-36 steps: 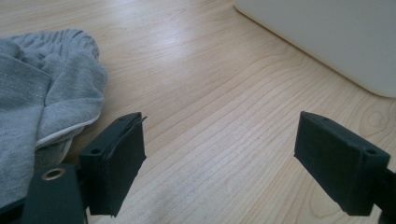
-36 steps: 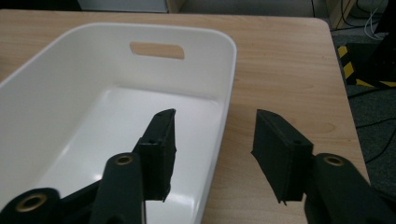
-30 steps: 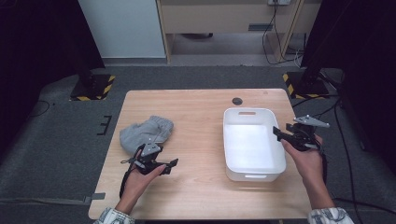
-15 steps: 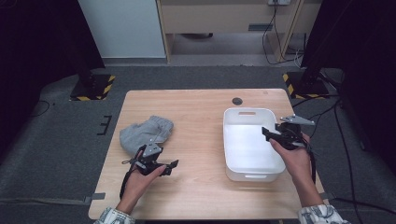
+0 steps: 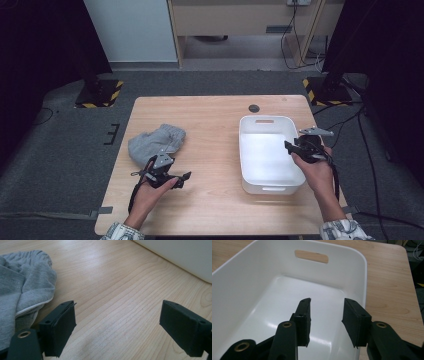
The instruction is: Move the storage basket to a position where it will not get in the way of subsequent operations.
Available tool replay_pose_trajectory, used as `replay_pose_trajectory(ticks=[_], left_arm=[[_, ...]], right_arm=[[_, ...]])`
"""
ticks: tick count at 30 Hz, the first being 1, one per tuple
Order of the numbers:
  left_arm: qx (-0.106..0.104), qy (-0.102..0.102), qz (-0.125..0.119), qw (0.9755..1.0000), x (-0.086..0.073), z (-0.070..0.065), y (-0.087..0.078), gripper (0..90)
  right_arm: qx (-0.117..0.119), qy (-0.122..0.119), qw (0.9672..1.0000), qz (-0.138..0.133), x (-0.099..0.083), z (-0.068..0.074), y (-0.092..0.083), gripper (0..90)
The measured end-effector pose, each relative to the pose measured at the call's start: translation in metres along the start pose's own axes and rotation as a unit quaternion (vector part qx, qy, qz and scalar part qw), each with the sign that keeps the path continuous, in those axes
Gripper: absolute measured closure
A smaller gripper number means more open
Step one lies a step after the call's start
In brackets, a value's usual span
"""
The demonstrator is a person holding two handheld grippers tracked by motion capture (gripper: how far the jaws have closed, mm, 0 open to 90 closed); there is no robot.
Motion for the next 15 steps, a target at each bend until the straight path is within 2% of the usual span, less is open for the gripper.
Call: replay_pose_trajectory(ticks=[4,15], left_arm=[[0.000,0.003,0.003,1.0000,-0.0005,-0.0005,0.0010,12.9],[0.001,0.002,0.004,1.0000,0.0004,0.0004,0.0029,13.0]], right_arm=[[-0.002,-0.004,0.9999,0.013,-0.0065,-0.0027,0.0044,60.7],[-0.013,0.001,0.9998,0.015,-0.0098,-0.0083,0.0079,66.4]])
Point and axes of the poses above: each handheld gripper's, and its own axes: y roughly forward along the jaws, x roughly out of its top, z roughly to its left, the point moved 10 cm from there along y, roughly forward along the jaws, and after that the axes turned 7 degrees about z, right-handed, at the moved point
